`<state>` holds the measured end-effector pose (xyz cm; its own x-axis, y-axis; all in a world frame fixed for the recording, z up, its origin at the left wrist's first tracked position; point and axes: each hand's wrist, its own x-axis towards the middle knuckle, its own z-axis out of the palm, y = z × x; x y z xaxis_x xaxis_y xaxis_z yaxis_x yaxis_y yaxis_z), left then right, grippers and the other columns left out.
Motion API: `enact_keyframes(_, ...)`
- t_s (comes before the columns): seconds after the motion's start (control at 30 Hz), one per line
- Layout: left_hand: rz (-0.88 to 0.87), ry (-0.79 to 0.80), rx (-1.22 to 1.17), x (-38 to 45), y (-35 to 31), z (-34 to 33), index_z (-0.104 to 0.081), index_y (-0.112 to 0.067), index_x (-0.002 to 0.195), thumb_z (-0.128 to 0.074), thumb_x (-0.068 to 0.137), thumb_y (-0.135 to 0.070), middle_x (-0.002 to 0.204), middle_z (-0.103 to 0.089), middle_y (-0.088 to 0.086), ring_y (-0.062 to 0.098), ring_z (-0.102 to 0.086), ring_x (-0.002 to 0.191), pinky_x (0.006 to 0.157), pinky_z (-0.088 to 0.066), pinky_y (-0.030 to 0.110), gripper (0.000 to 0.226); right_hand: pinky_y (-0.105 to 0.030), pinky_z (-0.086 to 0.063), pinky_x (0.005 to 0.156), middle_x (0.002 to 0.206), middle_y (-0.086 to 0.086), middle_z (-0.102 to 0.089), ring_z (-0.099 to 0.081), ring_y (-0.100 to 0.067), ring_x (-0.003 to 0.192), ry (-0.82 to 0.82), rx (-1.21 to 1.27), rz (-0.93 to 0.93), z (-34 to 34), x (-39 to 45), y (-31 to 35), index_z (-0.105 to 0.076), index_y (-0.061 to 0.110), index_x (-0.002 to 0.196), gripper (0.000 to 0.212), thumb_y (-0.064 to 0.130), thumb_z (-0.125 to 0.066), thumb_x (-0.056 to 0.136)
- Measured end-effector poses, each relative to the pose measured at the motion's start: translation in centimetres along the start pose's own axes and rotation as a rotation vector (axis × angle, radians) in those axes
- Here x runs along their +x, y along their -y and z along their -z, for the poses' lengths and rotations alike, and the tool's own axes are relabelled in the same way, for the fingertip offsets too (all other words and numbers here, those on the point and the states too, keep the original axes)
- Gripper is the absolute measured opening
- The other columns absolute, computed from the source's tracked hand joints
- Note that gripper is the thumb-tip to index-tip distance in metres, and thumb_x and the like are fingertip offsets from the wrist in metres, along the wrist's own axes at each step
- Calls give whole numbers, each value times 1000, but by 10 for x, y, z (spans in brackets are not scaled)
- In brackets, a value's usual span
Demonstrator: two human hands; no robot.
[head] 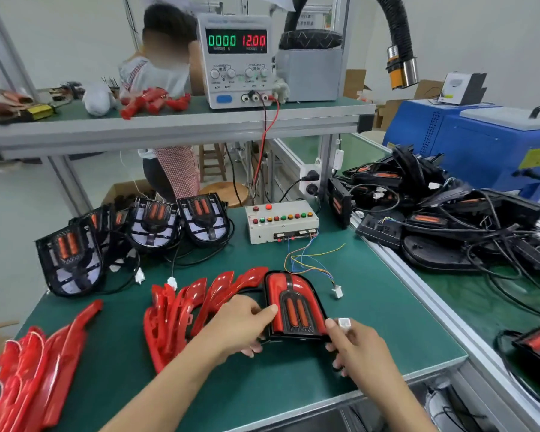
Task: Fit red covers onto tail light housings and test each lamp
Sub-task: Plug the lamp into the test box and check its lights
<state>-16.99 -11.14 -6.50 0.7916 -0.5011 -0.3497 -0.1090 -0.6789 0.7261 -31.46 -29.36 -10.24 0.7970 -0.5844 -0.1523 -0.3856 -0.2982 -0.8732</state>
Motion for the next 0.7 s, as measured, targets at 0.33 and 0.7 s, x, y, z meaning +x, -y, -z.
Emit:
enact_keyframes(0.33,128,41,-660,-11,0,-32,-67,2,113,-52,105,-20,98,-79,14,32,-78,88,73,-63,34,28,-29,-62,75,90,-10,-79,-77,-30,86,56,563,-204,0,-10,15,-75,7,97,25,29,-65,98)
enact_keyframes(0.7,-96,-57,-566,-59,39,-18,-70,-15,114,-53,106,-18,103,-80,0,17,-75,100,90,-59,33,19,-19,-56,75,91,0,-80,-75,-6,88,-183,482,50,27,-11,-4,-75,11,99,51,-26,-42,87)
